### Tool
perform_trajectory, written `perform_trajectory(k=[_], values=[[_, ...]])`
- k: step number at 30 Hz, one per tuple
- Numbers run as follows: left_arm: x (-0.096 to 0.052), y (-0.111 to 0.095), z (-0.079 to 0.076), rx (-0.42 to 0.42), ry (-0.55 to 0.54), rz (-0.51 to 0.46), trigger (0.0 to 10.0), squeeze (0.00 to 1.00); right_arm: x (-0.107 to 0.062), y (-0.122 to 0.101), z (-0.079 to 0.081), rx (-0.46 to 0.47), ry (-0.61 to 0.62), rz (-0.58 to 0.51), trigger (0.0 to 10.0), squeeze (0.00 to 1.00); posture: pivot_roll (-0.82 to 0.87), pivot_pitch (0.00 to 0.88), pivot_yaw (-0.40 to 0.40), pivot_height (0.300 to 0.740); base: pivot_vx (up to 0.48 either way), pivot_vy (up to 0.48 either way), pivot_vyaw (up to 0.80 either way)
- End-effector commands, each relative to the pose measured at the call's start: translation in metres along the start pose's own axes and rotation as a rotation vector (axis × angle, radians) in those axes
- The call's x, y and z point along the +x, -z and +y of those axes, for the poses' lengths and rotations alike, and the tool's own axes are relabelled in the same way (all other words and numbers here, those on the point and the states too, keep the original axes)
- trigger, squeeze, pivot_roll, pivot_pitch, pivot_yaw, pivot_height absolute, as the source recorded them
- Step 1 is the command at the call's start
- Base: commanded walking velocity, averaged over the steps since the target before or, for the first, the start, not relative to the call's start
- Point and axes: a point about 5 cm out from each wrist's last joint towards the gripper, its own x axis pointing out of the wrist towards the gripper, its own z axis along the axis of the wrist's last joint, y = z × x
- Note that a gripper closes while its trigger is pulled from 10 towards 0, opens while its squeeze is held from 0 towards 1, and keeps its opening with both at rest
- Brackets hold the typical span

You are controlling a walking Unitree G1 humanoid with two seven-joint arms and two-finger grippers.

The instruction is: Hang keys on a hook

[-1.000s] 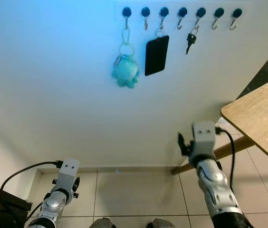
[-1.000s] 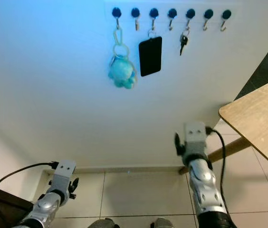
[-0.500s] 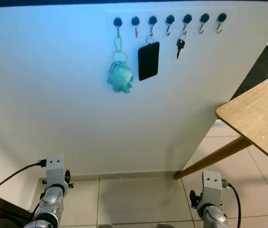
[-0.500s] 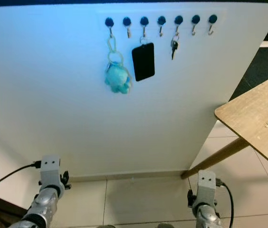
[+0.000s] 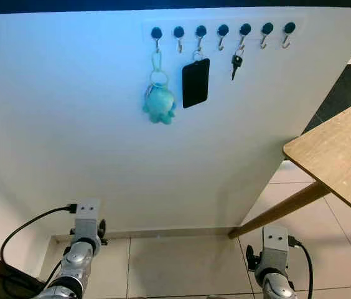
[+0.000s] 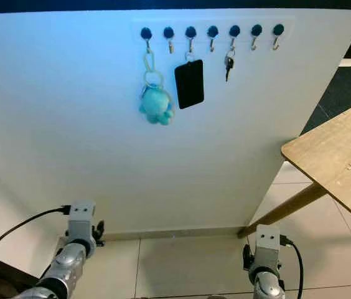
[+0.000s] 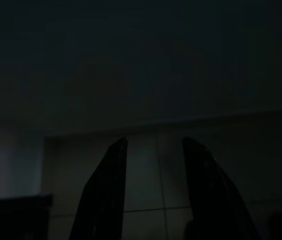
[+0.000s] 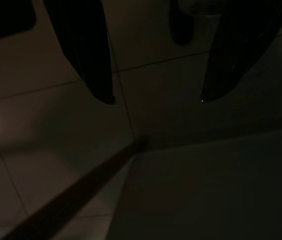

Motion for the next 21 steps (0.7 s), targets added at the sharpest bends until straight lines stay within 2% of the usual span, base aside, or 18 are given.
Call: perform_trajectory(k=[1, 2, 5, 7, 10, 13, 17, 21], values=[[-0.002, 0.008, -0.011, 0.096, 0.083, 0.027, 10.0, 0.0, -0.002, 0.006, 0.007, -0.031, -0.088, 0.017, 10.0, 0.0, 0.04, 0.028, -0.028, 0.74, 0.0, 0.0, 0.0], [-0.003, 0.012, -0.012, 0.13, 0.098, 0.05, 10.0, 0.0, -0.004, 0.01, 0.012, -0.046, -0.13, 0.038, 10.0, 0.0, 0.03, 0.046, -0.02, 0.74, 0.0, 0.0, 0.0], [-0.004, 0.015, -0.009, 0.121, 0.086, 0.066, 10.0, 0.0, -0.005, 0.013, 0.015, -0.054, -0.144, 0.056, 10.0, 0.0, 0.03, 0.043, -0.015, 0.74, 0.0, 0.0, 0.0], [-0.005, 0.017, -0.009, 0.114, 0.098, 0.073, 10.0, 0.0, -0.006, 0.013, 0.023, -0.082, -0.216, 0.052, 10.0, 0.0, 0.03, 0.045, 0.002, 0.74, 0.0, 0.0, 0.0], [-0.007, 0.02, -0.013, 0.149, 0.132, 0.082, 10.0, 0.0, -0.007, 0.014, 0.033, -0.135, -0.287, 0.053, 10.0, 0.0, 0.03, 0.044, -0.01, 0.74, 0.0, 0.0, 0.0], [-0.006, 0.02, -0.016, 0.141, 0.135, 0.08, 10.0, 0.0, -0.007, 0.013, 0.035, -0.15, -0.304, 0.056, 10.0, 0.0, 0.03, 0.034, -0.018, 0.74, 0.0, 0.0, 0.0], [-0.003, 0.015, -0.022, 0.125, 0.133, 0.065, 10.0, 0.0, -0.003, 0.01, 0.032, -0.108, -0.276, 0.06, 10.0, 0.0, 0.03, 0.04, -0.021, 0.74, 0.0, 0.0, 0.0], [-0.004, 0.016, -0.024, 0.119, 0.145, 0.067, 10.0, 0.0, -0.002, 0.009, 0.031, -0.118, -0.272, 0.063, 10.0, 0.0, 0.02, 0.046, -0.012, 0.74, 0.0, 0.0, 0.0]])
